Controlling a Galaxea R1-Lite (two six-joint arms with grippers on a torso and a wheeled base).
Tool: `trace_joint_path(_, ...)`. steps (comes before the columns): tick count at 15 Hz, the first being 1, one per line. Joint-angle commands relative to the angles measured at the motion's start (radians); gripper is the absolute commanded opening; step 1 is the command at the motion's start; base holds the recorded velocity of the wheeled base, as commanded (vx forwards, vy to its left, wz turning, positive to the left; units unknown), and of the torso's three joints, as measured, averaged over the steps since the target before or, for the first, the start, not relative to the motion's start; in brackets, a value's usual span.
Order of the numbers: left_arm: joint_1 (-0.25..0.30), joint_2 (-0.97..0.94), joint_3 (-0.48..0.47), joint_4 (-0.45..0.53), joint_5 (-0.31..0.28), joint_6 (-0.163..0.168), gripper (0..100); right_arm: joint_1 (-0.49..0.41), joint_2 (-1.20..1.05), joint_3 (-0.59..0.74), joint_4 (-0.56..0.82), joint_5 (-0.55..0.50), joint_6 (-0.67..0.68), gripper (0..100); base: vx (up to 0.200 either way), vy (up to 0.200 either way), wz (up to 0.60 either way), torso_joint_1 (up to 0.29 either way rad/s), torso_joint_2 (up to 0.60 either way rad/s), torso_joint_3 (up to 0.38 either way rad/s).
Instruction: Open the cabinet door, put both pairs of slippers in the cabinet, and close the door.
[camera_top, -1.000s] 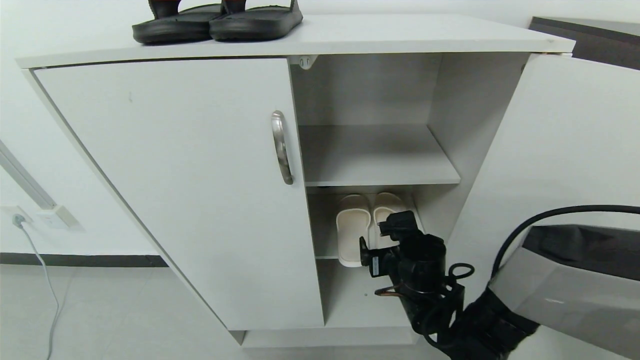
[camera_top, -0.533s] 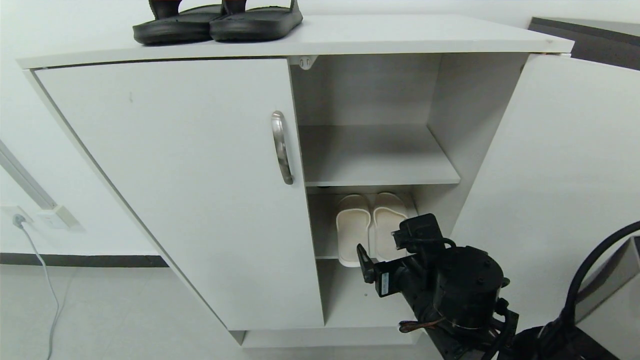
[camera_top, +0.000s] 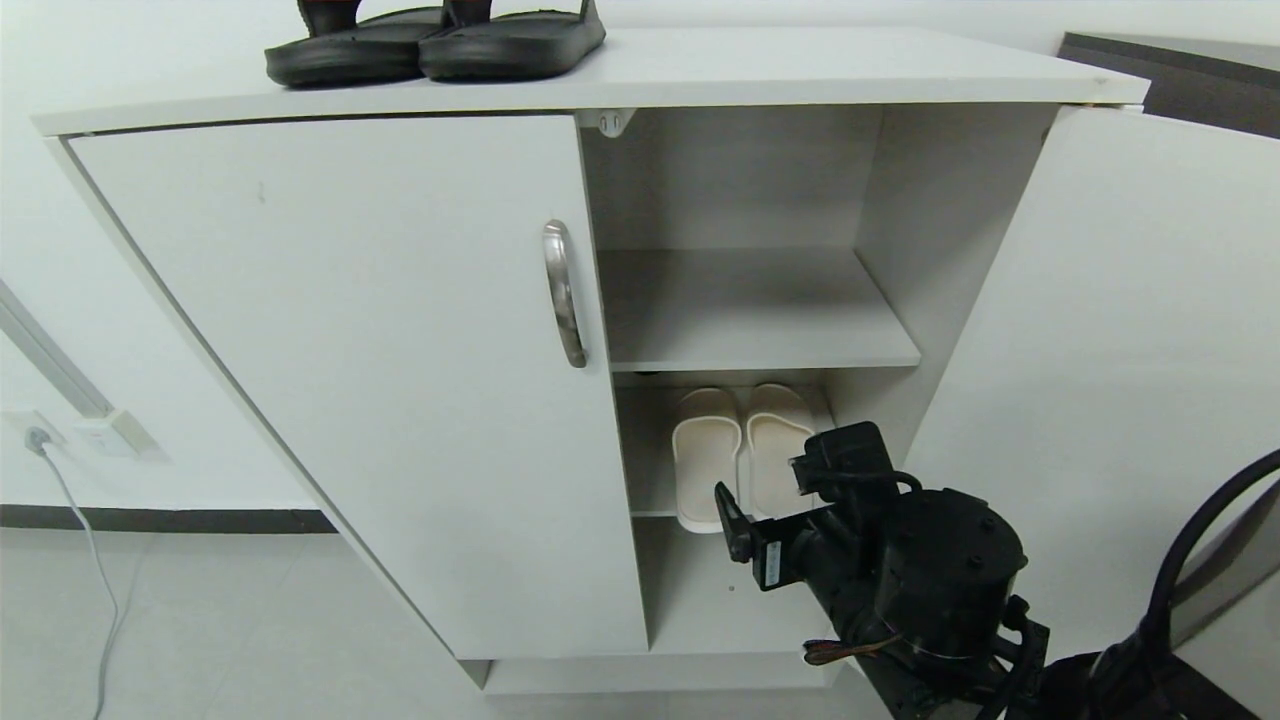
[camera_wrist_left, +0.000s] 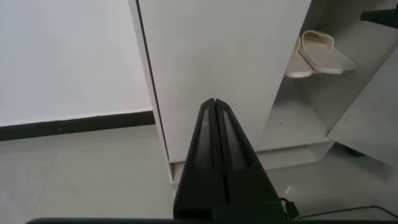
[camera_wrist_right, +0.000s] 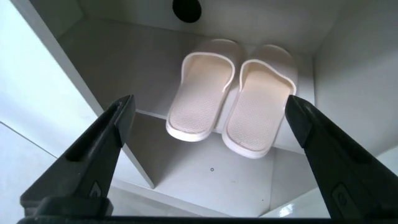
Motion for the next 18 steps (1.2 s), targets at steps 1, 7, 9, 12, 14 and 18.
trace_joint_path(1, -0.001, 0.001, 0.000, 0.000, 0.000, 0.000, 0, 0.001, 0.001, 0.002, 0.000, -0.002, 0.000, 100, -0.200, 0.000, 0.00, 0.002, 0.00, -0.007)
trace_joint_path(7, 0.001, 0.001, 0.000, 0.000, 0.000, 0.001, 0, 0.001, 0.007, 0.010, -0.003, -0.002, -0.001, 100, -0.167, 0.000, 0.00, 0.000, 0.00, 0.003)
trace_joint_path(9, -0.001, 0.001, 0.000, 0.000, 0.000, 0.001, 0, 0.001, 0.007, 0.017, -0.004, -0.002, 0.000, 100, 0.000, 0.000, 0.00, 0.000, 0.00, 0.000)
trace_joint_path(12, 0.001, 0.001, 0.000, 0.000, -0.001, 0.001, 0, -0.001, 0.007, 0.020, -0.004, -0.002, 0.000, 100, 0.000, 0.000, 0.00, 0.000, 0.00, 0.000)
trace_joint_path(14, -0.001, 0.001, 0.000, 0.000, -0.001, 0.003, 0, 0.001, 0.007, 0.020, -0.006, -0.002, 0.000, 100, 0.000, 0.000, 0.00, 0.000, 0.00, 0.000)
trace_joint_path(18, 0.001, 0.001, 0.000, 0.000, -0.001, 0.004, 0, -0.001, 0.007, 0.022, -0.021, -0.005, -0.001, 100, 0.000, 0.000, 0.00, 0.000, 0.00, 0.000)
